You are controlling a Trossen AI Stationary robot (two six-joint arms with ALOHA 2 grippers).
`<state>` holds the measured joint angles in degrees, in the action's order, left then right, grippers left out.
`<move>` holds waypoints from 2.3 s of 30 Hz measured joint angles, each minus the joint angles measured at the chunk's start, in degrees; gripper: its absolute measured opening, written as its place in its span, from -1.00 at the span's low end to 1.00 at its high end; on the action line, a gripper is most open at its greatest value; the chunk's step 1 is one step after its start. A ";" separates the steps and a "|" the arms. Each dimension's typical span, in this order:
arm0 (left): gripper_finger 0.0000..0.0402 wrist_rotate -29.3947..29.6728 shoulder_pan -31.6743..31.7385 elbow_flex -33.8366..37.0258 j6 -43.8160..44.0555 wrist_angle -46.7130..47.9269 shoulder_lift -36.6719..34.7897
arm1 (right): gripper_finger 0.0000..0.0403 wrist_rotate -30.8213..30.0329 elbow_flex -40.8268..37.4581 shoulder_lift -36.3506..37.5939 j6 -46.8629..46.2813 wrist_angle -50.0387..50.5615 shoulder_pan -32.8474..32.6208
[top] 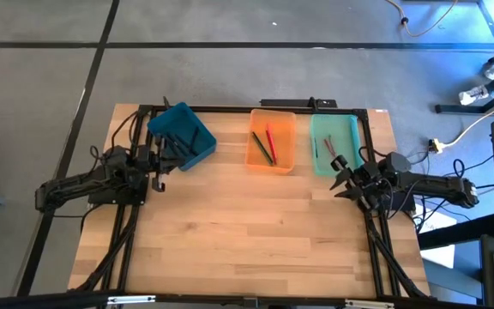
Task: Sort crayons/erasers/pens/pencils in bins
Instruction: Return to Home Position
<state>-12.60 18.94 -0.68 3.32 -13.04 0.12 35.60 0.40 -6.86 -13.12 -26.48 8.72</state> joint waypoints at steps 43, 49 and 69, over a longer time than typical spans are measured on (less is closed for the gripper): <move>-1.00 12.15 -12.15 -1.02 -2.37 -0.66 0.02 | -0.47 0.41 0.02 6.72 6.05 8.83 2.50; -1.00 13.02 -12.37 0.24 0.36 1.75 0.02 | -0.47 -3.63 0.02 6.63 9.69 9.33 2.81; -1.00 16.16 -12.71 0.24 0.31 4.41 0.02 | -0.48 -14.39 0.02 6.64 7.65 15.00 2.81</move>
<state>3.56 6.23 -0.45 3.63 -8.63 0.14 21.21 0.43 -0.22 -5.48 -11.48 11.53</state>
